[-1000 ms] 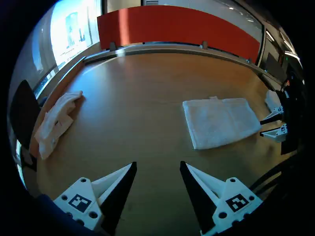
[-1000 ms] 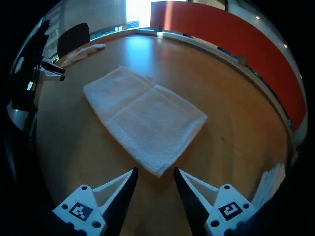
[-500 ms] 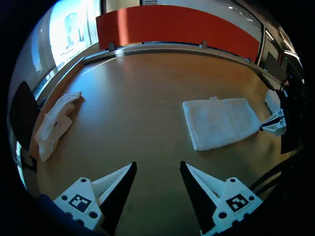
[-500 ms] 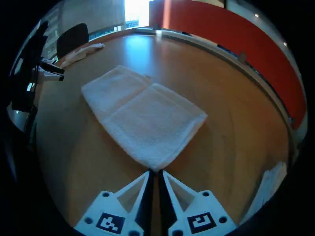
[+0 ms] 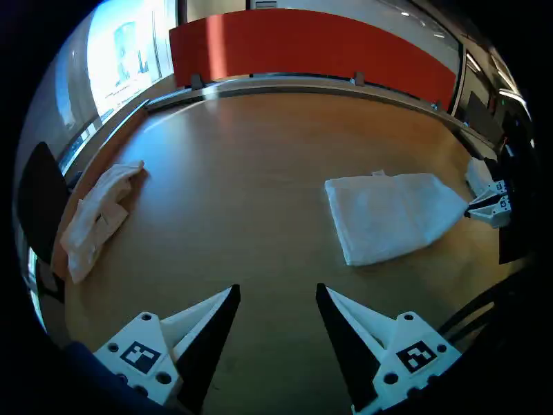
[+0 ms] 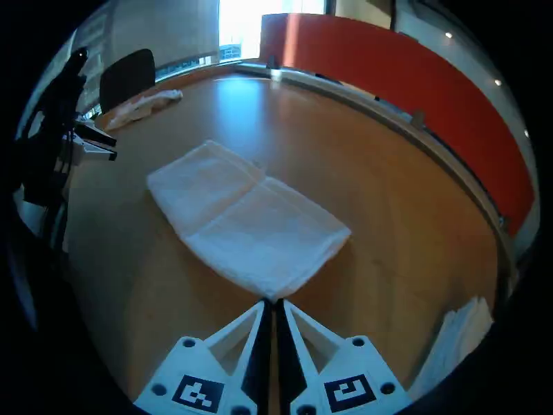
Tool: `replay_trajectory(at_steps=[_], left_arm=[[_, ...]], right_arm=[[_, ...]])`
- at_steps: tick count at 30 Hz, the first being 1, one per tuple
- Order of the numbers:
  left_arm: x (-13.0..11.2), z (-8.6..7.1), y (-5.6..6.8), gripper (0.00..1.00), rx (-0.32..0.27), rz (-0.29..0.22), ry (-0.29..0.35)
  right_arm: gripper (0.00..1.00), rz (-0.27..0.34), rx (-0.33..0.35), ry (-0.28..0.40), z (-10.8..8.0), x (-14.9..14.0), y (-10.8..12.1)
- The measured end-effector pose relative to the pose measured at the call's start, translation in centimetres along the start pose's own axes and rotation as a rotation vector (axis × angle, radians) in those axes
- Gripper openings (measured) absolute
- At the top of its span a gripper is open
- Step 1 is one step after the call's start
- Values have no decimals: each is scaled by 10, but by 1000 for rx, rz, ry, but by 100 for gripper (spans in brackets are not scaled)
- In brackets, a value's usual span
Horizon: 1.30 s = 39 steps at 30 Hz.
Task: Fold towel
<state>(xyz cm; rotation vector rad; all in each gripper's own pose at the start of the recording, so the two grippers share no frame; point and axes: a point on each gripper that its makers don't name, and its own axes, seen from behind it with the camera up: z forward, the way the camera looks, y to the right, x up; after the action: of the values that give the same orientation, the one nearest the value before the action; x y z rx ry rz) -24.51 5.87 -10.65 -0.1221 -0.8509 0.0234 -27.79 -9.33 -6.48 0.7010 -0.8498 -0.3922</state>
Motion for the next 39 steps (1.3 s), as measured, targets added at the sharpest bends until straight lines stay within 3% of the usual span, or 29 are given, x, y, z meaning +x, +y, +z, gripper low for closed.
replay_trajectory(at_steps=[12, 21, 33, 39], left_arm=[[7, 1, 0, 81, -5, 4, 13], [12, 1, 1, 81, -8, 6, 24], [18, 2, 3, 81, -13, 12, 33], [20, 3, 4, 81, -14, 15, 36]], right_arm=[[39, -67, -49, 52, -39, 43, 17], [43, -98, -86, 77, -63, 58, 27], [49, -120, -114, 120, -85, 78, 35], [51, -139, -103, 123, -84, 82, 31]])
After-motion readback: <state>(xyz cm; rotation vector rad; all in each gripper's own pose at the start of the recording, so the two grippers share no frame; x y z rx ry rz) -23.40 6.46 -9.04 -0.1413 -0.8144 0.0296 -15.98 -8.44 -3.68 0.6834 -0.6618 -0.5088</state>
